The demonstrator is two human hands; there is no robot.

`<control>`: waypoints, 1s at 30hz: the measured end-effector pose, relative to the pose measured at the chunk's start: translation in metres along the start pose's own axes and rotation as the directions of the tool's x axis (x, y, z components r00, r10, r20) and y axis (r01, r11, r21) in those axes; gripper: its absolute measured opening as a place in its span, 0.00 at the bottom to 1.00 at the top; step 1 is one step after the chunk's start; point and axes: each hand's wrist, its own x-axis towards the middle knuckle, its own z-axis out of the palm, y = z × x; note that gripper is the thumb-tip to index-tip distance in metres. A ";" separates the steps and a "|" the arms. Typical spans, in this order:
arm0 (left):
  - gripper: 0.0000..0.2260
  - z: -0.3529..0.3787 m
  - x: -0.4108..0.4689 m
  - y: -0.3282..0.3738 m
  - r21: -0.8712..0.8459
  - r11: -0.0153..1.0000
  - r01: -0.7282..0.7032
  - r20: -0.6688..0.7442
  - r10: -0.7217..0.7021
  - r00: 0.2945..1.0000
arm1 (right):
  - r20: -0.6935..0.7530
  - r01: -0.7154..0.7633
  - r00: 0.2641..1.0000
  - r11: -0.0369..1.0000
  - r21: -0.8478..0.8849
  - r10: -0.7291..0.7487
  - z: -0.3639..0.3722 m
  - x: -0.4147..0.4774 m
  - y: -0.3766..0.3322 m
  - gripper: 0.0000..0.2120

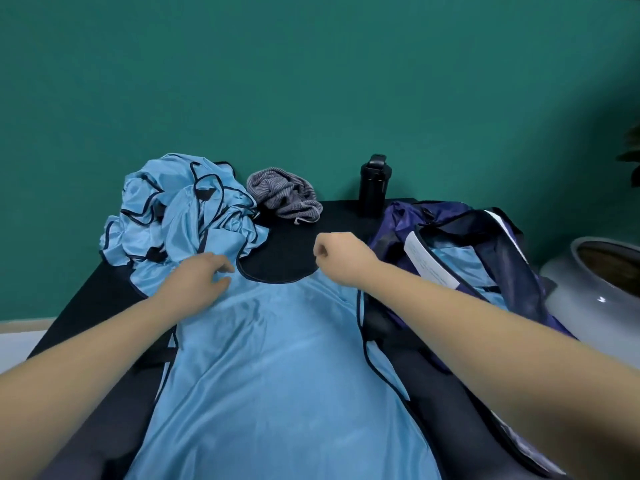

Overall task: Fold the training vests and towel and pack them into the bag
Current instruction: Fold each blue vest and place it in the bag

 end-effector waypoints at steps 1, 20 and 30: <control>0.09 -0.004 0.009 -0.003 0.012 1.000 -0.006 -0.028 0.007 1.000 | 0.013 -0.015 1.000 1.000 -0.028 0.016 0.002 0.015 0.004 0.06; 0.21 -0.010 0.117 -0.024 0.439 0.893 0.103 0.072 -0.149 0.986 | 0.151 -0.243 0.938 0.903 -0.355 0.312 0.035 0.126 0.080 0.15; 0.05 -0.056 0.108 -0.029 0.314 0.944 0.099 0.036 -0.116 0.993 | 0.070 -0.055 0.996 0.995 -0.081 0.061 0.000 0.123 0.062 0.12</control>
